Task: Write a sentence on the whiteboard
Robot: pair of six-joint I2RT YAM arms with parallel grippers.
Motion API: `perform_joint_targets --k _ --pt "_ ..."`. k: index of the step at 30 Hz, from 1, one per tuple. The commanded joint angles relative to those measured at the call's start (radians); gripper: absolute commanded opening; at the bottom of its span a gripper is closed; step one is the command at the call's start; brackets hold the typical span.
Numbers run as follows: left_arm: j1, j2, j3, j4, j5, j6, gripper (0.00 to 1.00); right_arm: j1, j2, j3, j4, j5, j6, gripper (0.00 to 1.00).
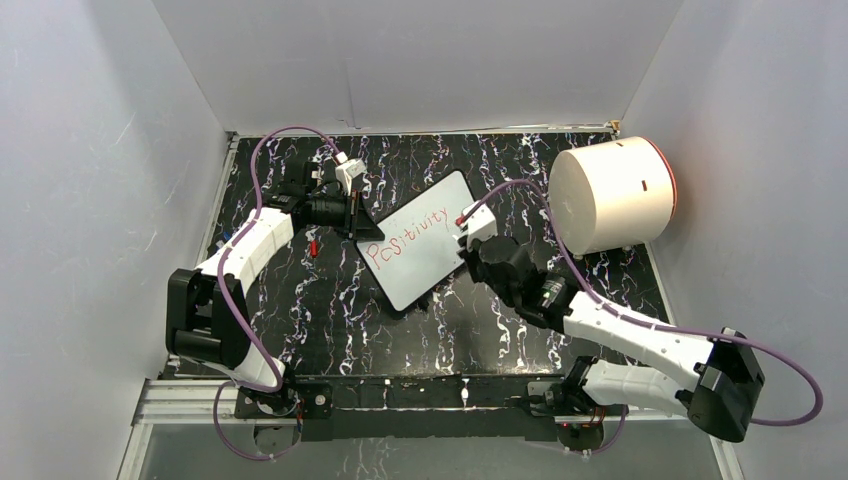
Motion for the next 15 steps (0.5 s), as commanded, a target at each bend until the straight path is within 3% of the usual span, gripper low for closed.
perform_joint_targets --k 1,8,15 --pt "-0.009 0.052 -0.015 -0.078 -0.080 0.022 0.00 -0.109 -0.002 0.066 0.052 -0.083 -0.021 0.00" --pt "-0.009 0.037 -0.019 -0.078 -0.079 0.022 0.00 -0.235 0.044 0.107 0.104 -0.186 -0.038 0.00" --pt "-0.009 0.029 -0.017 -0.084 -0.081 0.022 0.00 -0.276 0.130 0.157 0.169 -0.210 -0.066 0.00"
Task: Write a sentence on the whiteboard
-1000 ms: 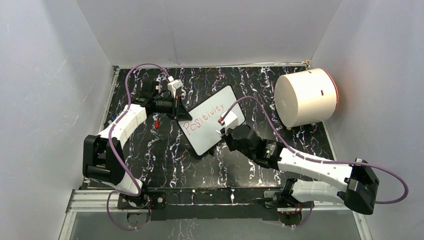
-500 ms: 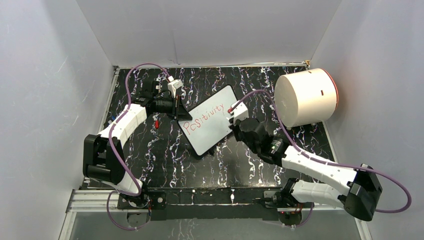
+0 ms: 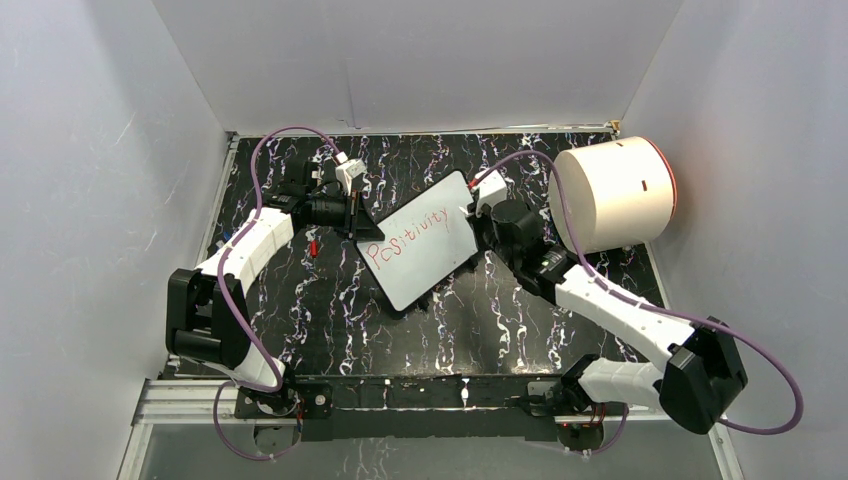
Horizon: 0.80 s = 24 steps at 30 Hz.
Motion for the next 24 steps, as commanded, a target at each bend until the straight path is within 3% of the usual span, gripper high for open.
perform_joint_targets --k 1,24 --pt "-0.009 0.024 -0.018 -0.084 -0.087 0.021 0.00 -0.029 0.031 0.066 0.111 -0.043 -0.041 0.00" --pt "-0.009 0.025 -0.015 -0.092 -0.074 0.021 0.00 -0.071 0.134 0.111 0.169 -0.101 -0.035 0.00"
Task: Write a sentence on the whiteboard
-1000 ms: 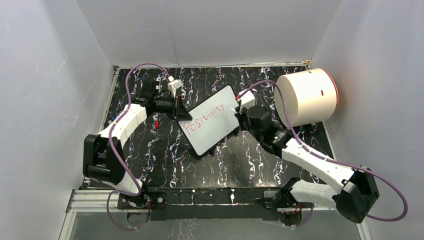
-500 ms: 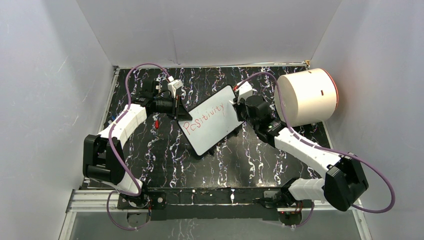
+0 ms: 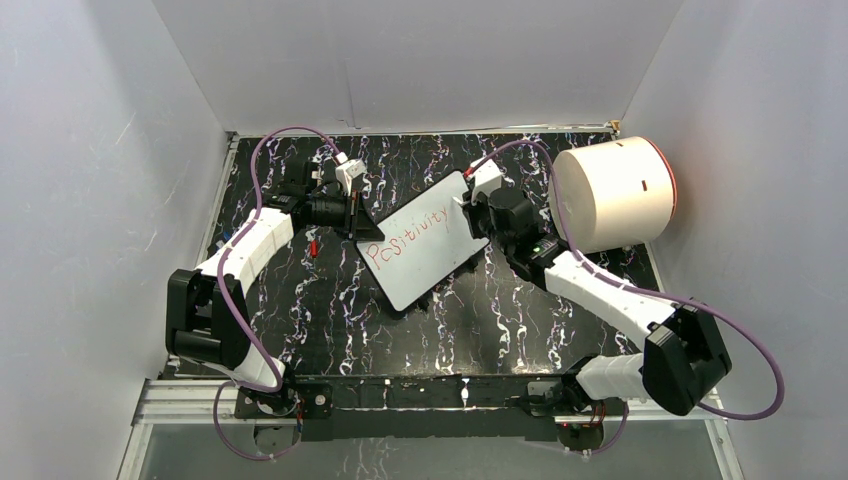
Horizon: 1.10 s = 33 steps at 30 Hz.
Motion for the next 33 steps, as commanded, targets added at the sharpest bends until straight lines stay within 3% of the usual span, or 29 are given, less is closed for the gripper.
perform_joint_targets --k 1,33 --pt "-0.009 0.029 -0.014 -0.085 -0.072 0.020 0.00 -0.007 0.024 0.060 0.070 -0.017 -0.011 0.00" --pt "-0.009 0.033 -0.013 -0.087 -0.079 0.020 0.00 -0.014 -0.001 0.027 0.029 -0.002 0.002 0.00"
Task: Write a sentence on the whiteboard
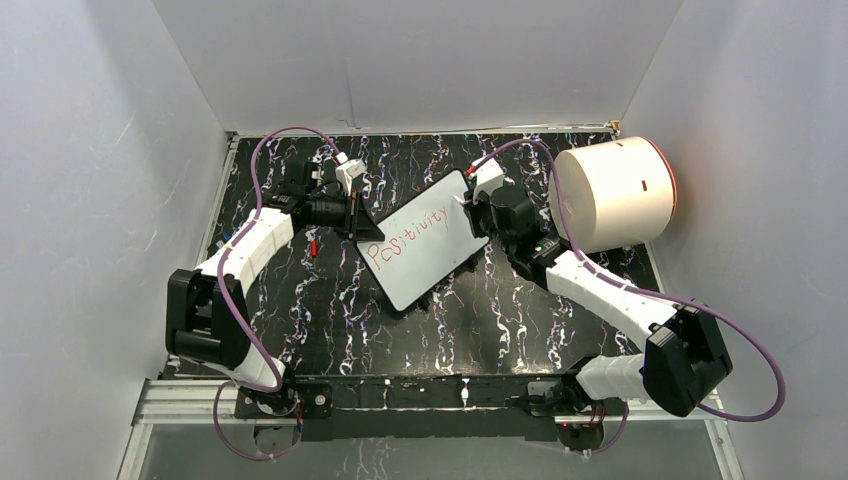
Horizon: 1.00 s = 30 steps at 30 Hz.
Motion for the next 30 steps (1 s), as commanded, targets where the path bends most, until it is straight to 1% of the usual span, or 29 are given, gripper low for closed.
perform_joint_targets --k 1,20,30 --pt "-0.009 0.033 -0.012 -0.085 -0.079 0.018 0.00 -0.004 -0.004 0.019 0.038 0.005 0.001 0.00" --pt "-0.008 0.036 -0.011 -0.086 -0.080 0.018 0.00 -0.006 0.032 0.014 0.048 0.009 0.001 0.00" --pt "-0.009 0.037 -0.010 -0.087 -0.079 0.018 0.00 -0.006 0.037 0.022 0.007 -0.006 0.001 0.00"
